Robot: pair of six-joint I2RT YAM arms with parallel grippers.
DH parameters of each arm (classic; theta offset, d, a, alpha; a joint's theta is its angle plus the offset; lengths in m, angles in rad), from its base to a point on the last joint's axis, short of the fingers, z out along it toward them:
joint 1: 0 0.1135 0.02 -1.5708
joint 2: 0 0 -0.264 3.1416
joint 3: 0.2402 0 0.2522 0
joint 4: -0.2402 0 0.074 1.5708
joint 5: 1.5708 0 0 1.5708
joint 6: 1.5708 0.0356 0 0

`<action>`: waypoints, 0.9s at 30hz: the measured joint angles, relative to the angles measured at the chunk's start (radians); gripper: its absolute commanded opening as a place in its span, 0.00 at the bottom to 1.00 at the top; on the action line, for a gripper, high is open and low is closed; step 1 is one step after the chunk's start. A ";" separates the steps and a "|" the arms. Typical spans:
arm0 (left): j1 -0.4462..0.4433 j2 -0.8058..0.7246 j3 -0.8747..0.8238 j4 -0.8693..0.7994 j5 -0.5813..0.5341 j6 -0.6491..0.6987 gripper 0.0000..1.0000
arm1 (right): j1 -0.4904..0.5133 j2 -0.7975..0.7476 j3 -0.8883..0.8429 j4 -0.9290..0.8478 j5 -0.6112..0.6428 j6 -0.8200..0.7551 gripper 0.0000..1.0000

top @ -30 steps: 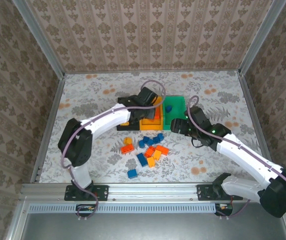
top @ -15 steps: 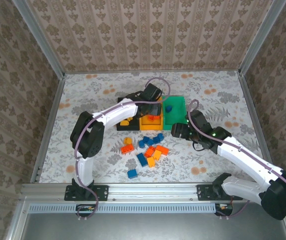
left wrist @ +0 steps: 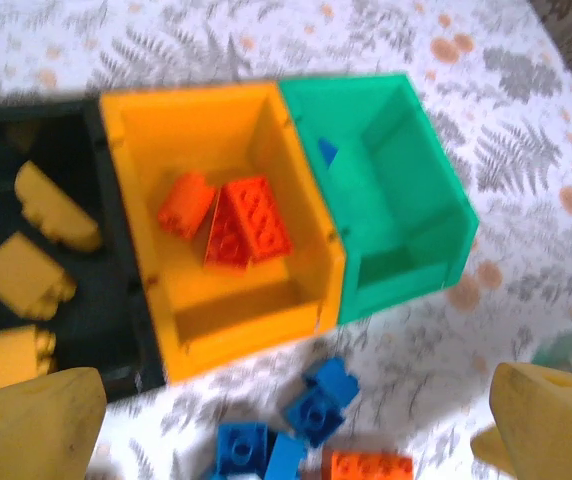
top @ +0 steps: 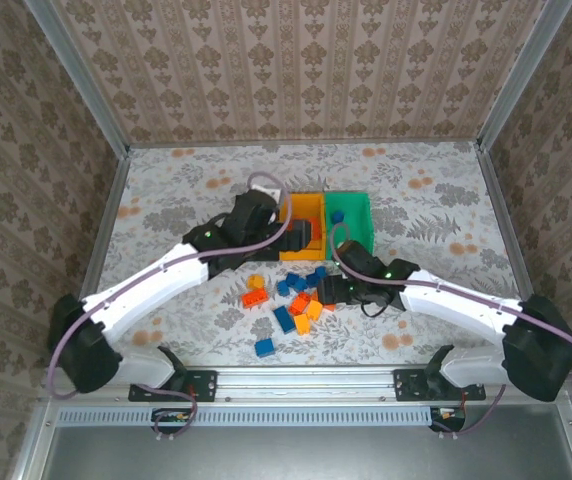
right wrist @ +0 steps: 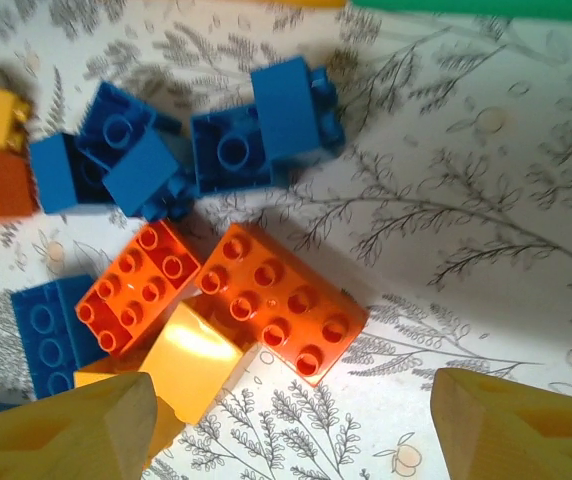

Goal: Sort the legos into containers by color

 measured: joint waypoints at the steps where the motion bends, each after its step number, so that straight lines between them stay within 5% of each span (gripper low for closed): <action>1: 0.000 -0.035 -0.047 -0.001 -0.001 -0.010 1.00 | 0.003 0.017 0.002 0.003 0.002 0.000 0.73; 12: -0.001 -0.266 -0.292 -0.048 -0.039 -0.103 1.00 | 0.099 0.180 0.116 0.005 0.069 -0.025 0.86; 27: 0.007 -0.330 -0.344 -0.068 -0.061 -0.129 1.00 | 0.137 0.251 0.115 -0.129 0.224 0.054 0.78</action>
